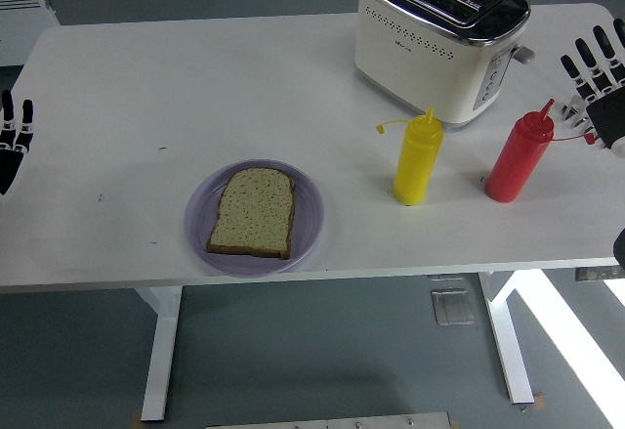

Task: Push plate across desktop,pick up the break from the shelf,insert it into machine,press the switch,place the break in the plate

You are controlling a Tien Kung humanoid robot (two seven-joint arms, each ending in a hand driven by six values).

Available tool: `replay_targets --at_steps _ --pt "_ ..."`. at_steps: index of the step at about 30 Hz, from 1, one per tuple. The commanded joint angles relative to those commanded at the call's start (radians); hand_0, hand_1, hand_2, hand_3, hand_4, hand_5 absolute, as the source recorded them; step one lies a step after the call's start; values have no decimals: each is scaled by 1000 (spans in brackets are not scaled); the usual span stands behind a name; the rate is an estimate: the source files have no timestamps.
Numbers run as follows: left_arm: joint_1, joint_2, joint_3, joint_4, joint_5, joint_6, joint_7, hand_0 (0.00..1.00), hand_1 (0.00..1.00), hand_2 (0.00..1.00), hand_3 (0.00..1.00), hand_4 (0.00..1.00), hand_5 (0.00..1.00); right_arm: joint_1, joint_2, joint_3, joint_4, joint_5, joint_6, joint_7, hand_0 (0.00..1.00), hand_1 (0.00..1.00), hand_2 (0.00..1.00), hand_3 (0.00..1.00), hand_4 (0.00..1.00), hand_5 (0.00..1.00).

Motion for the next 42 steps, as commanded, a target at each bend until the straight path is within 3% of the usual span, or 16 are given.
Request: replay_targets --at_steps 42 --pt "-7 -1 -14 -9 -7 1 1 758 689 646 667 658 998 13 0 6 8 -4 -4 0 756 694 675 646 693 439"
